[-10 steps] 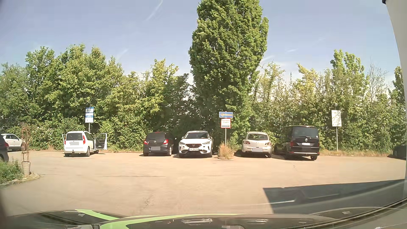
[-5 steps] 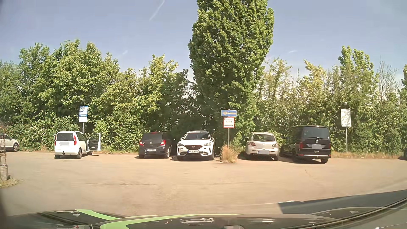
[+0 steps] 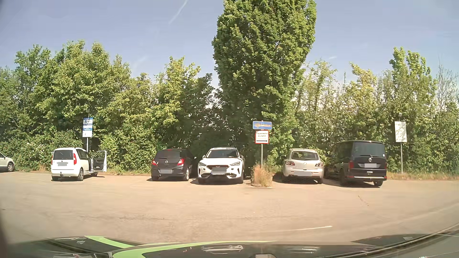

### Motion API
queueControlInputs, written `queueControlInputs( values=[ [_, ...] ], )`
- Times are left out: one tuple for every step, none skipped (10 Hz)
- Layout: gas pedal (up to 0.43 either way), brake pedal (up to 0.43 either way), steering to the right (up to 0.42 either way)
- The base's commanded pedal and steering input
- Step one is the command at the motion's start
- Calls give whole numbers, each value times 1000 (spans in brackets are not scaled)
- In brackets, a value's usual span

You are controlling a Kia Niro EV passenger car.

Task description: Follow the waypoints while adhering to traffic rules and regulations

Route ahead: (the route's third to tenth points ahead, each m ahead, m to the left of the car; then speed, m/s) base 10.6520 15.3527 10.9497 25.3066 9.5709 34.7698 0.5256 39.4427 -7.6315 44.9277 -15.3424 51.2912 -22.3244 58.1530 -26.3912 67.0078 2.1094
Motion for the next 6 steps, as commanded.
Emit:
queueControlInputs(
  values=[
    [0,195,-59],
    [0,189,-73],
    [0,122,-84],
    [0,0,-108],
    [0,0,-129],
    [0,0,-159]
  ],
)
